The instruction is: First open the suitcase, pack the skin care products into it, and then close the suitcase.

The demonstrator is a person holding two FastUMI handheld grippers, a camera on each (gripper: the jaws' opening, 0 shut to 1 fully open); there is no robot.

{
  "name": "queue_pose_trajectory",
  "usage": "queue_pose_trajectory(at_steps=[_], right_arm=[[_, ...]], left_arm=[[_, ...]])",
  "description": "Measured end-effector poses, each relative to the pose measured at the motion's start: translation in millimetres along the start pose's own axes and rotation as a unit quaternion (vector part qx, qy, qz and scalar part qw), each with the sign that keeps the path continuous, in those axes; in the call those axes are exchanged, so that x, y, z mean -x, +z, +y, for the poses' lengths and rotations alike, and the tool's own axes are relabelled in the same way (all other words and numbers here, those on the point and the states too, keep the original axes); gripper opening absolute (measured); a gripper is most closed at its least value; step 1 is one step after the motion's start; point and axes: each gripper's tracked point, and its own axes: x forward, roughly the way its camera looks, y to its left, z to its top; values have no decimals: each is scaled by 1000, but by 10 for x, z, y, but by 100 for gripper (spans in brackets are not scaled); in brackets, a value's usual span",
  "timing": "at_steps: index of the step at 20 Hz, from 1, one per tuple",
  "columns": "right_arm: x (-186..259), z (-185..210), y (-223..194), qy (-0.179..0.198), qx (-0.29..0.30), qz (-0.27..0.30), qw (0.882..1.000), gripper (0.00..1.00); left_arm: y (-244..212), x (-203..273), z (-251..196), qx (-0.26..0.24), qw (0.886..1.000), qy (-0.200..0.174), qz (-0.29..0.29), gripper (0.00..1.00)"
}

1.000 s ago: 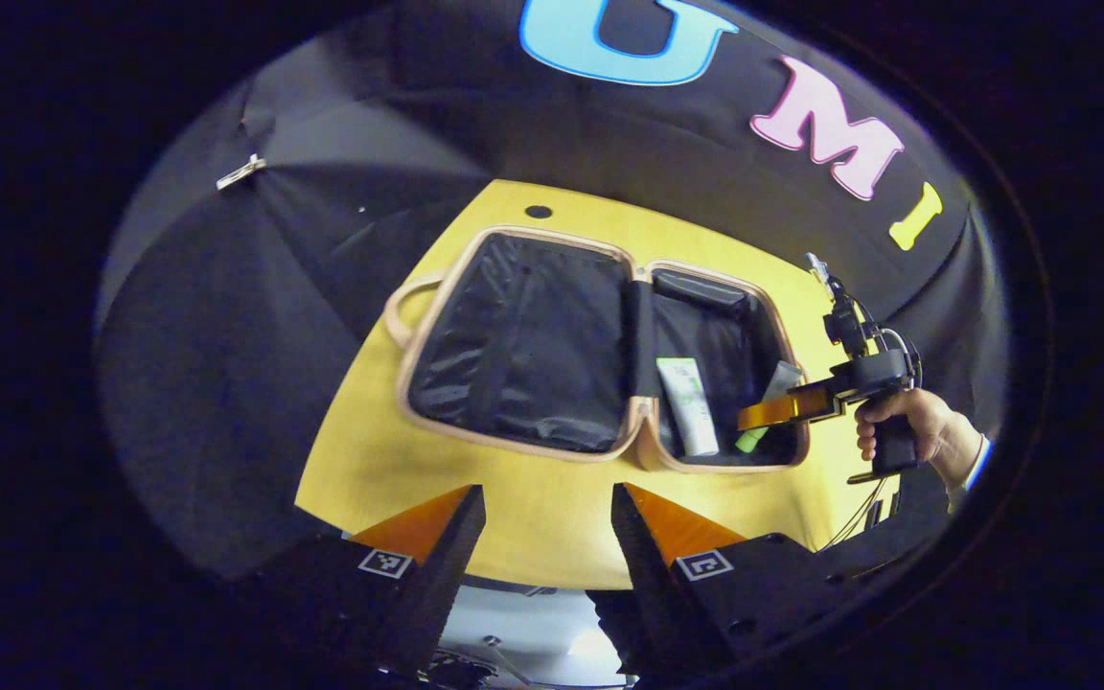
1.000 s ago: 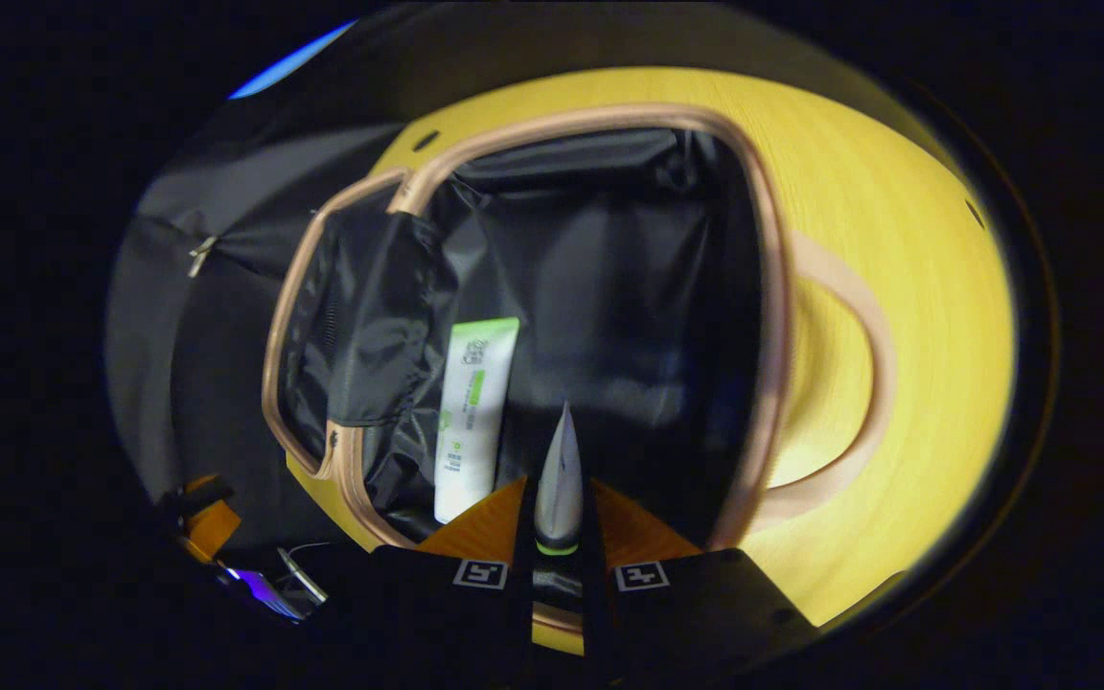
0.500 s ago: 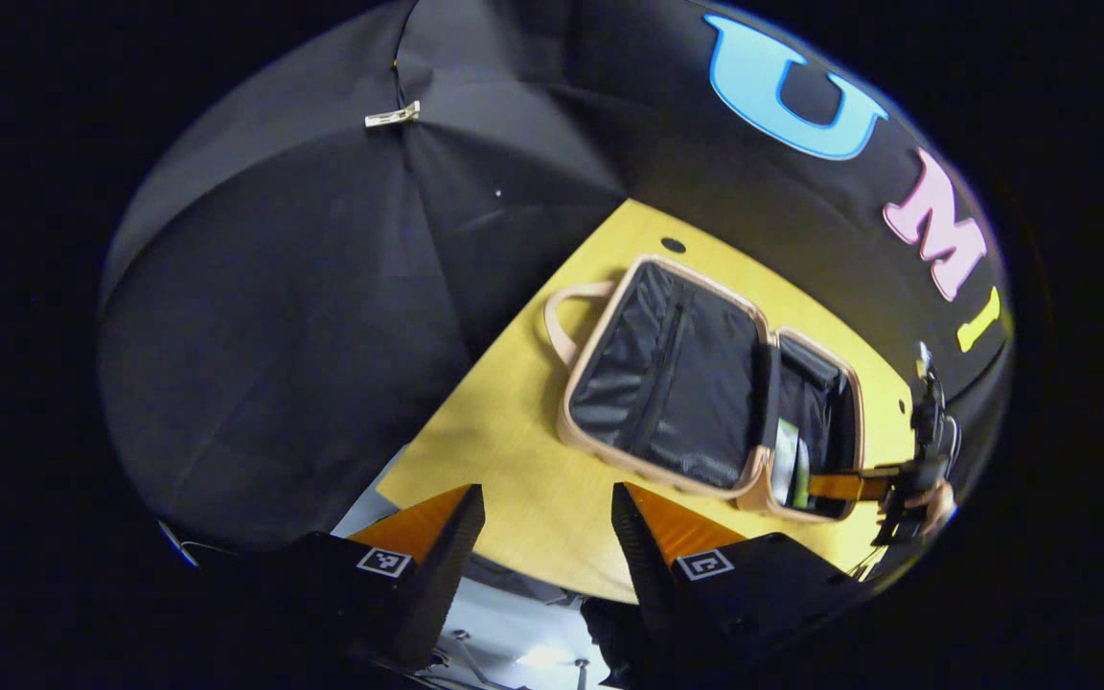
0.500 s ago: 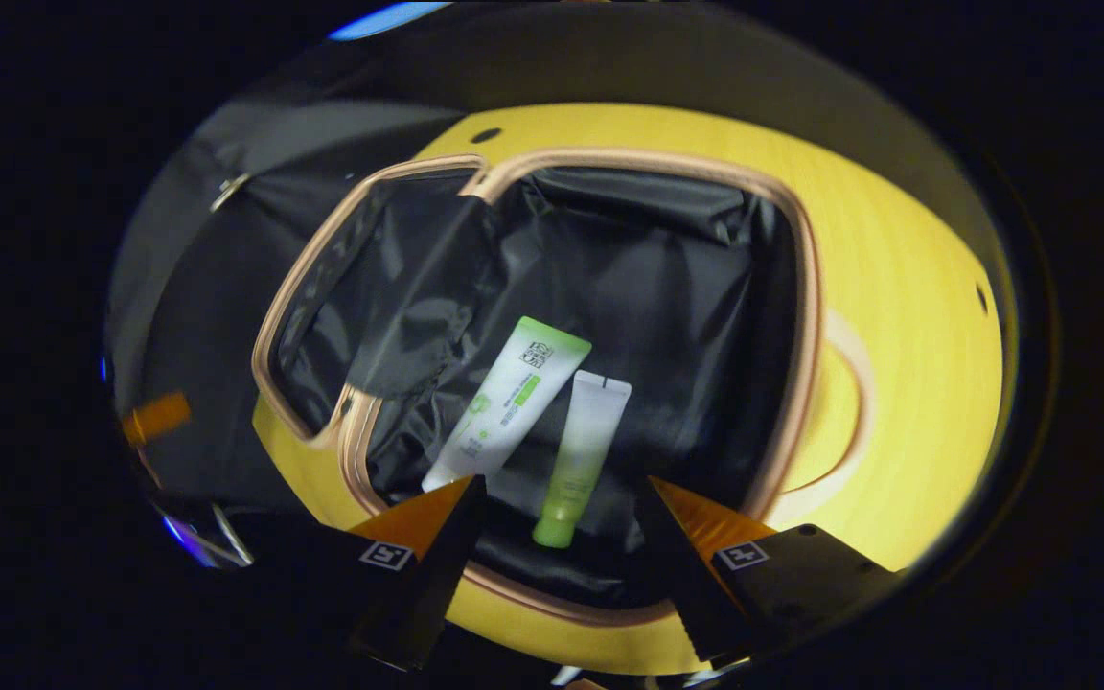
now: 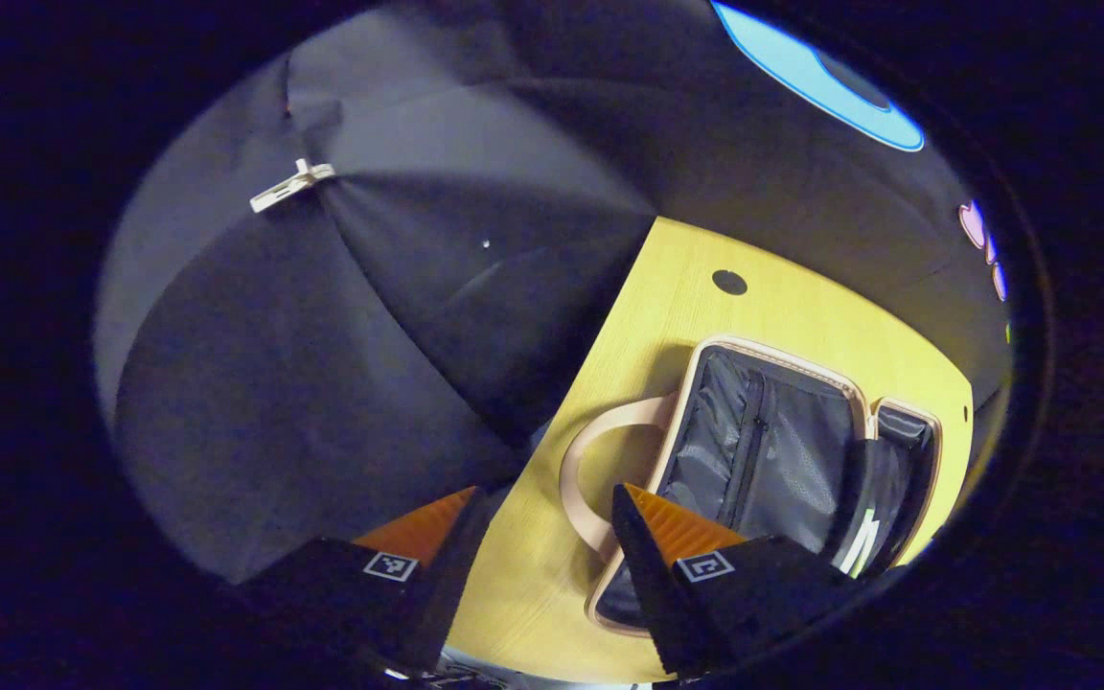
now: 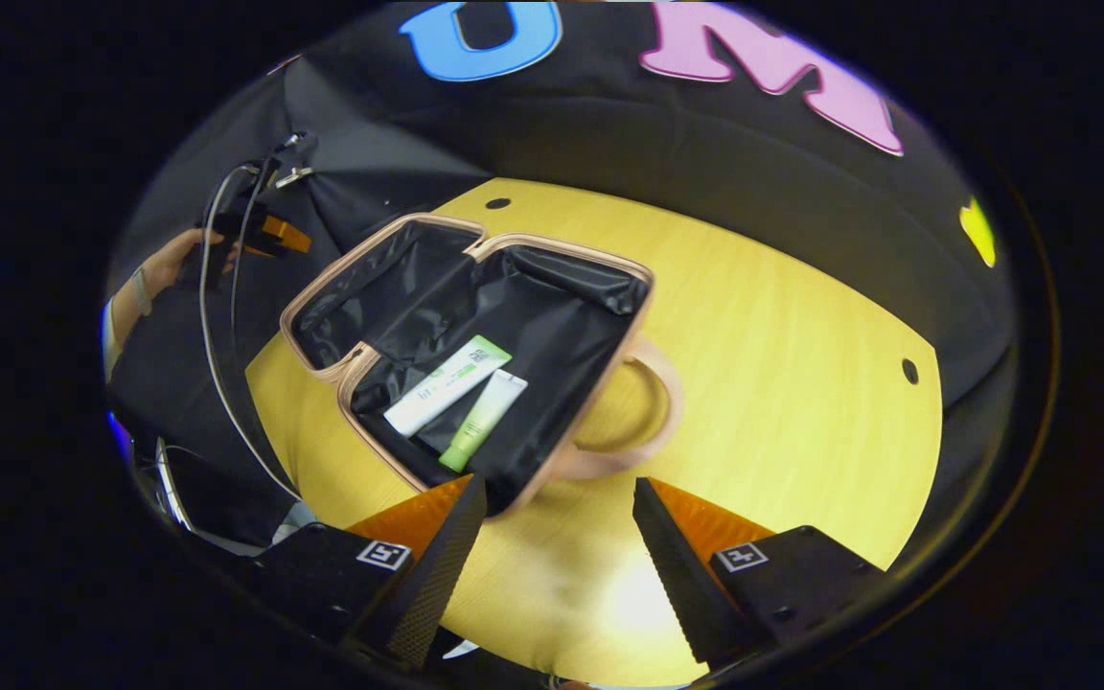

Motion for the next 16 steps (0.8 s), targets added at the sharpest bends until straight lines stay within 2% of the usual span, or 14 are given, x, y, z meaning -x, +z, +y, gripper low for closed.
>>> queue_pose_trajectory(at_steps=[7,9,10,12,16], right_arm=[[148,-409,-322,-47,-68,6,997,99],[131,-421,-364,-48,-83,6,995,99],[146,-420,-370,-44,-90,4,995,98],[231,-438,-344,-36,-98,1,995,99],[222,-319,-169,-13,-99,-15,995,99]], left_arm=[[-194,-731,163,-3,996,53,75,84],[-358,-840,76,13,994,26,109,81],[-405,-882,-60,31,992,-15,121,73],[-441,-949,-86,43,990,-17,130,24],[-211,-675,-113,51,996,-38,67,16]])
